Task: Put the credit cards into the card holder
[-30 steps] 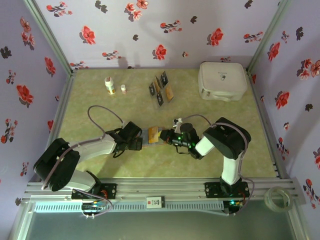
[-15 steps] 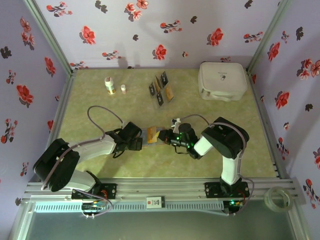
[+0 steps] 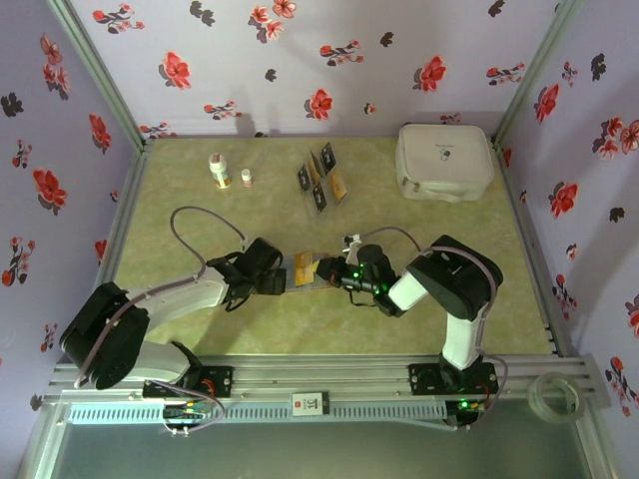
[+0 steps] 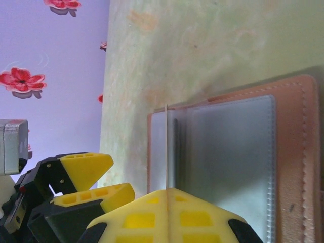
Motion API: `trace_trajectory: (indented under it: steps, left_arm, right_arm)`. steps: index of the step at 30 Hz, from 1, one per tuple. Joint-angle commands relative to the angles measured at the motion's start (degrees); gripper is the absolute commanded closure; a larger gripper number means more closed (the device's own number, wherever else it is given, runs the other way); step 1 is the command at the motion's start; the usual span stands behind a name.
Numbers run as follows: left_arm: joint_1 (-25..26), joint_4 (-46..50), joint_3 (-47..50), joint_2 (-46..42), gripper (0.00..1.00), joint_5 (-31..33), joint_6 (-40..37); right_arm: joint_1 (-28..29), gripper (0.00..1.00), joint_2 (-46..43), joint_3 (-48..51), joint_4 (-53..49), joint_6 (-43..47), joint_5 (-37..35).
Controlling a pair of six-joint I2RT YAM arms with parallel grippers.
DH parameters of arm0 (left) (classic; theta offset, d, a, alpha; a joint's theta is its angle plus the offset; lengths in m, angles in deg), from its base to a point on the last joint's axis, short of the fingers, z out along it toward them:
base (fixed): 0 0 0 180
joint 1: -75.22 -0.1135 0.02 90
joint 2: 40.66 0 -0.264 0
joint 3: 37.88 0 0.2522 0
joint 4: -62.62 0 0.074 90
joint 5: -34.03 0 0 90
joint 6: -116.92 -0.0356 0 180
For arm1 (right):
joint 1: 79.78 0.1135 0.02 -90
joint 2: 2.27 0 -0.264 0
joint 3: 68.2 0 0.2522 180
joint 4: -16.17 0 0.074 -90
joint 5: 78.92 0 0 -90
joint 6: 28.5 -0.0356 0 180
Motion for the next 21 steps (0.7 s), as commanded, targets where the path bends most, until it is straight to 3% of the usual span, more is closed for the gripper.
trace_trajectory:
  steps: [1,21]
  left_arm:
    - [0.4,1.0,-2.7,1.2,0.00,1.5,-1.0]
    - [0.4,-2.7,-0.8,6.8,0.00,1.7,-0.7]
  right_arm:
    - [-0.6,1.00,-3.1,0.3,-1.8,1.8,-1.1]
    - [-1.7,1.00,-5.3,0.6,-5.1,4.2,-2.8]
